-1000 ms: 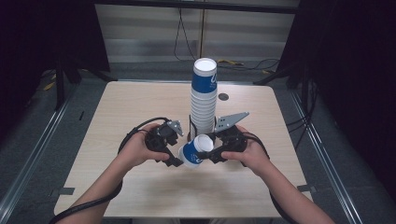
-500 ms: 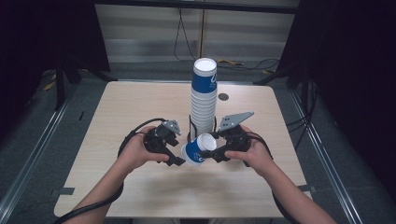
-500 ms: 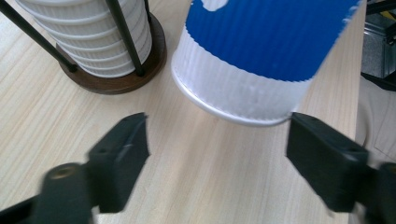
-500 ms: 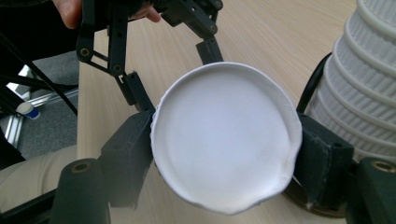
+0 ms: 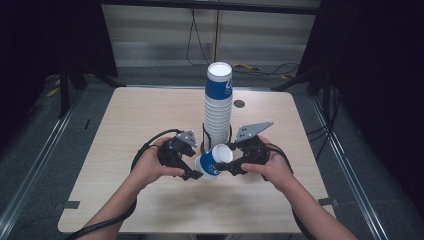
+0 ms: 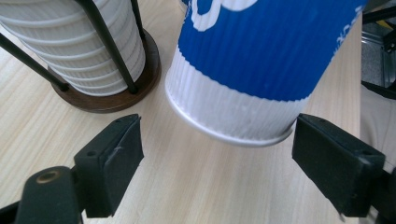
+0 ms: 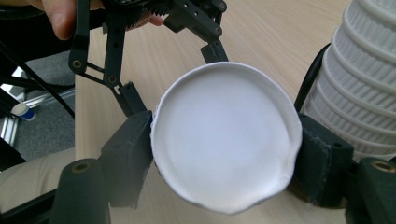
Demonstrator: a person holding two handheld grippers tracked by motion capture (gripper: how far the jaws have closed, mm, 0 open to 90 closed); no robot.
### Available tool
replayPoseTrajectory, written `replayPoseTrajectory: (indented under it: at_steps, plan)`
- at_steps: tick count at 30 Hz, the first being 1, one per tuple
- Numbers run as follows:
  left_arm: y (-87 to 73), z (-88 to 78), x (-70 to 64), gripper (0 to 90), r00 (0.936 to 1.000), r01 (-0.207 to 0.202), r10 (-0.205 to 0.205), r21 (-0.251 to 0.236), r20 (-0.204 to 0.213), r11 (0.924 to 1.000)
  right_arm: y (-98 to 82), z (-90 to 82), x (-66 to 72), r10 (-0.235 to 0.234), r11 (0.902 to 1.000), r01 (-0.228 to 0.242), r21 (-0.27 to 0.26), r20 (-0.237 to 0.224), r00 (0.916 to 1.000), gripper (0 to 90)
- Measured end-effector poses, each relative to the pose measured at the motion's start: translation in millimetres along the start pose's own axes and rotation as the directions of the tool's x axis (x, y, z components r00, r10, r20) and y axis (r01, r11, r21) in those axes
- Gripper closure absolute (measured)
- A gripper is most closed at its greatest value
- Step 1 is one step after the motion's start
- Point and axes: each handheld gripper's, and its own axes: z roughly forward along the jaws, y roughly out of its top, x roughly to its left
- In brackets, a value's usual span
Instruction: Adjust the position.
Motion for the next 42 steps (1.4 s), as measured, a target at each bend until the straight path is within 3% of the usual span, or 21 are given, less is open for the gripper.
replayPoseTrajectory:
  at_steps: [2, 6, 29, 40, 41, 42]
  plan:
    - [0.0, 1.3, 0.4, 15.9, 0.9996, -0.027, 0.027, 0.0, 0.008, 0.9996, -0.1, 1.6, 0.0, -0.001, 1.0, 0.001, 0.0, -0.005, 1.0, 27.7]
    - [2.7, 3.4, -2.2, 16.2, 0.999, -0.043, 0.043, -0.021, 0.013, 0.9989, 0.5, 3.7, 0.2, 0.001, 1.0, -0.001, 0.0, -0.008, 1.0, 27.7]
    - [7.4, 20.1, -3.7, 14.1, 0.9991, -0.029, 0.031, -0.058, 0.028, 0.9979, 4.9, 5.4, 1.0, -0.011, 0.9996, 0.01, -0.024, -0.017, 0.9998, 28.0]
    - [8.1, 14.7, -5.8, 18.4, 0.9991, -0.037, 0.038, -0.063, 0.02, 0.9973, 4.3, 2.8, 1.3, -0.008, 0.9987, 0.007, -0.05, -0.025, 0.9997, 28.1]
    - [8.9, 12.5, -5.4, 18.4, 0.9988, -0.046, 0.047, -0.045, 0.017, 0.9979, 4.4, 2.7, 1.4, -0.008, 0.9986, 0.006, -0.053, -0.026, 0.9996, 28.2]
    - [8.4, 13.1, -5.9, 18.4, 0.9989, -0.042, 0.043, -0.062, 0.017, 0.9972, 4.5, 2.7, 1.4, -0.008, 0.9983, 0.007, -0.058, -0.024, 0.9997, 28.1]
